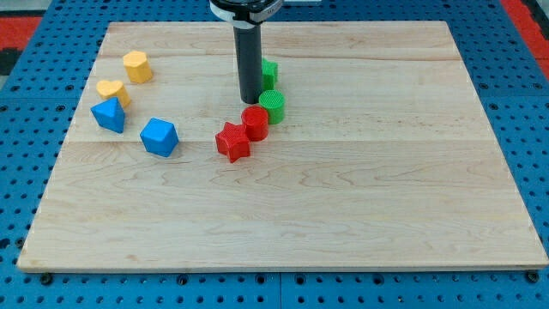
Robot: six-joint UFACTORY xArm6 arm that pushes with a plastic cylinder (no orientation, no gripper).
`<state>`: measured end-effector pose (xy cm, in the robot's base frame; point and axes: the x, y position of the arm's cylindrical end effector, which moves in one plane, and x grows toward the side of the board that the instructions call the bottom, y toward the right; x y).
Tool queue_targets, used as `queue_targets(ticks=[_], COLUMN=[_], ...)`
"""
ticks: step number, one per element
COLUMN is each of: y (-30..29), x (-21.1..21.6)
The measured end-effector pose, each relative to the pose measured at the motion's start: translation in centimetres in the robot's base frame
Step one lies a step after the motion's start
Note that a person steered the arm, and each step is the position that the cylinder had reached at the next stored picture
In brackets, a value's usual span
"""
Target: Push the red circle to the right of the red star
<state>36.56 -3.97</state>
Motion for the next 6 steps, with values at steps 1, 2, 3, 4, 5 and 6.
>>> queue_targets(ticks=[1, 2, 3, 4, 5, 6], y=[1.3, 3.9, 4.4, -0.4, -0.4, 1.9], x=[1.1, 3.6, 2.1, -0.4, 4.3, 4.6])
